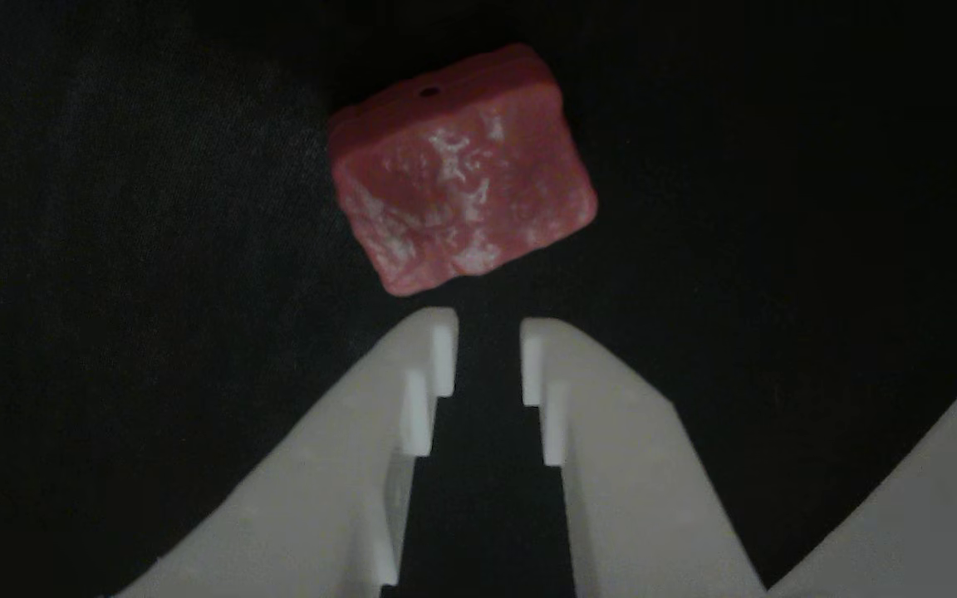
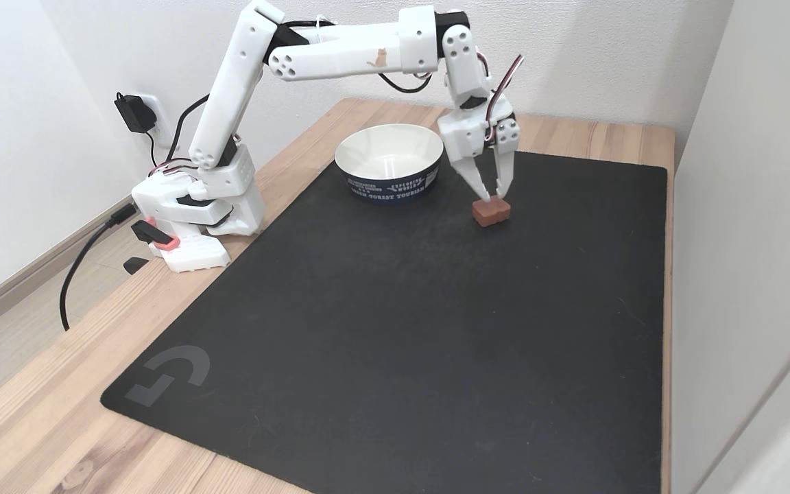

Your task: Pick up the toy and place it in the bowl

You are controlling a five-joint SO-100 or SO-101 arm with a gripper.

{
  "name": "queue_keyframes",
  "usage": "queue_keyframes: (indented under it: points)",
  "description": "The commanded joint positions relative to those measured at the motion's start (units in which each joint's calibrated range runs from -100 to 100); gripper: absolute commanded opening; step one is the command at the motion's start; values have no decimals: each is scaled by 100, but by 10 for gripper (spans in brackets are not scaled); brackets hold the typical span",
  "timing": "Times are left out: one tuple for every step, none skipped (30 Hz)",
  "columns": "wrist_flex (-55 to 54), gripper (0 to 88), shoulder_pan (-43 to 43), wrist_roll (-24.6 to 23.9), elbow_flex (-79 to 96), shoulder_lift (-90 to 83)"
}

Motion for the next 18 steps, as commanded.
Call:
queue_keyframes:
  points:
    - [-16,22,22,242,-252,-33]
    - [-7,22,-11,414,-252,-33]
    - [35,22,-103,774,-252,-33]
    - [35,23,-137,941,-243,-33]
    - [35,23,-178,1082,-234,-33]
    - [35,23,-220,1192,-234,-33]
    - [27,23,-245,1291,-243,-33]
    - [27,23,-245,1307,-243,-33]
    - [35,23,-237,1307,-243,-33]
    - [35,23,-237,1307,-234,-33]
    - [35,23,-229,1307,-216,-33]
    - [44,23,-220,1291,-198,-33]
    - [44,23,-212,1280,-198,-33]
    - [44,23,-203,1275,-198,-33]
    - [44,25,-203,1270,-198,-33]
    - [44,25,-203,1270,-198,-33]
    - [52,26,-203,1265,-198,-33]
    - [52,26,-203,1260,-198,-33]
